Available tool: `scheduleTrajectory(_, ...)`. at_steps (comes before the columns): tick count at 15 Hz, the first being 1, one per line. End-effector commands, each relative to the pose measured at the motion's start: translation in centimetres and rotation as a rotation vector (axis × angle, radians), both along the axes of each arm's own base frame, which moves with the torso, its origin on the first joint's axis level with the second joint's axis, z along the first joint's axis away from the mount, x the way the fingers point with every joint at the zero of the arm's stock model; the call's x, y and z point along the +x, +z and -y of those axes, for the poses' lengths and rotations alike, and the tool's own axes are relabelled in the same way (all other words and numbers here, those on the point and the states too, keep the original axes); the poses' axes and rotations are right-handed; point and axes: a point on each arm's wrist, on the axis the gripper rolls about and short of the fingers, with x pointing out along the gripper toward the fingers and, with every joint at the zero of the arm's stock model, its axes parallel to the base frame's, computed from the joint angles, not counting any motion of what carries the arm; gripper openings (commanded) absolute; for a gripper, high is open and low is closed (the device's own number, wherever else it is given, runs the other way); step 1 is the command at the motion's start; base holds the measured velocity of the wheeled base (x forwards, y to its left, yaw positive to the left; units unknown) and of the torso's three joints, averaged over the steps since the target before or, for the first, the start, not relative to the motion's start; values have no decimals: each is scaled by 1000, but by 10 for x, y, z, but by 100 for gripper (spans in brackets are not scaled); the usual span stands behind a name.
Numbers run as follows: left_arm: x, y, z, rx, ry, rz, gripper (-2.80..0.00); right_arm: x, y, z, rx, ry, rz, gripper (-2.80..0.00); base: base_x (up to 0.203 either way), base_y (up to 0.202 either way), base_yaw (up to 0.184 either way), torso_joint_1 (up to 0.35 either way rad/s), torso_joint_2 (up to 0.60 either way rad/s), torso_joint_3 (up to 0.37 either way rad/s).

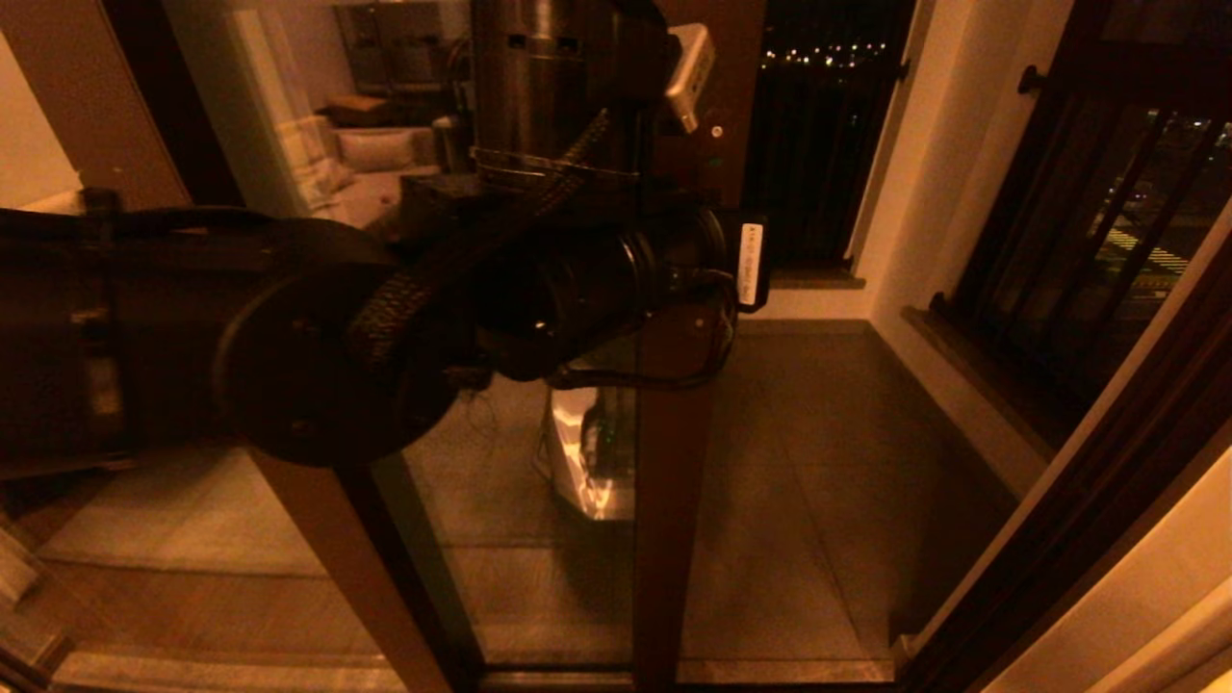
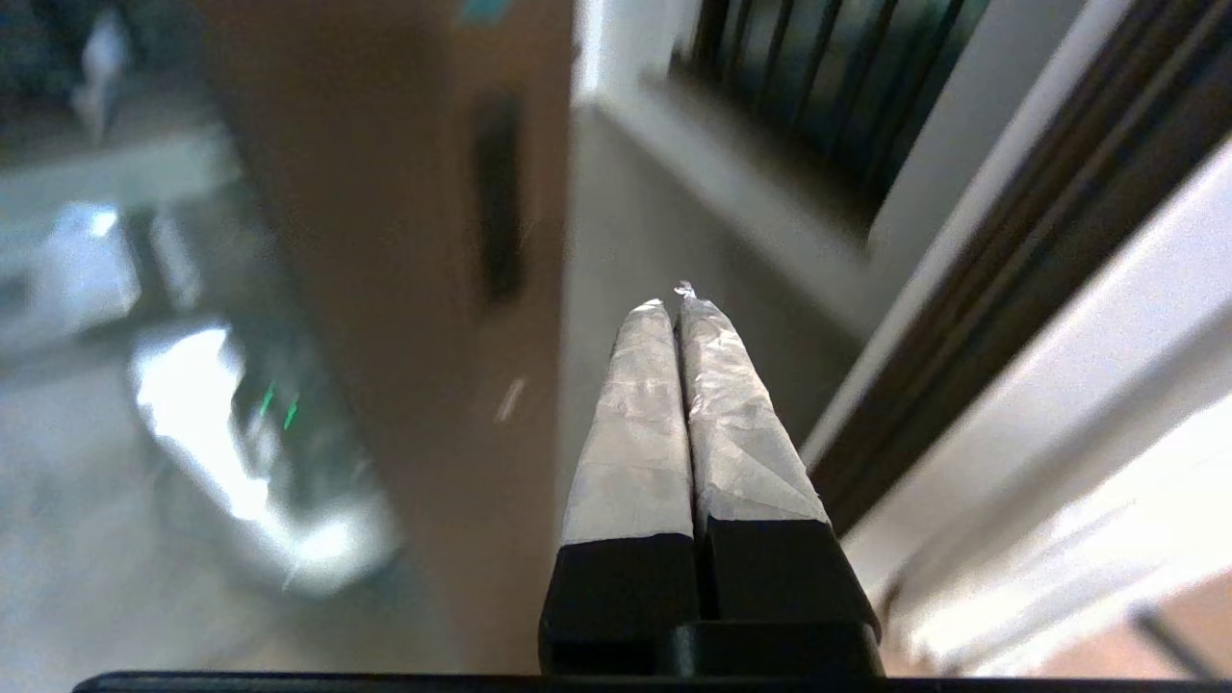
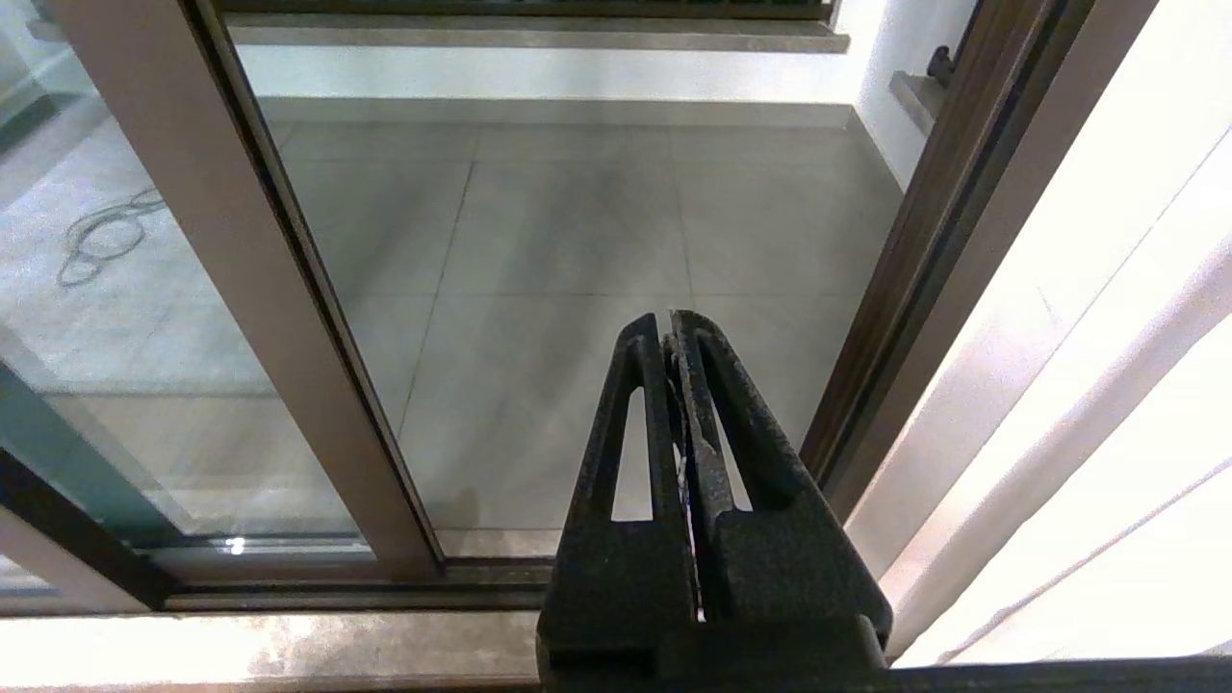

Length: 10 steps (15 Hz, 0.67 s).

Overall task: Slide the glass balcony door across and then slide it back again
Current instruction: Open the slid door

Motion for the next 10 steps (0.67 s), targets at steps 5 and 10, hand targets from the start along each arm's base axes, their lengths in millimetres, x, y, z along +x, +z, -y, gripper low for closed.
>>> scheduleTrajectory(5, 29, -28, 51, -30, -11, 21, -280, 0, 0, 0, -1, 1, -1, -280, 0, 0, 0, 0, 0, 0)
scheduleTrajectory(10, 50, -39, 74, -57, 92, 43, -280, 0, 0, 0, -1, 1, -1, -280, 0, 0, 0, 0, 0, 0)
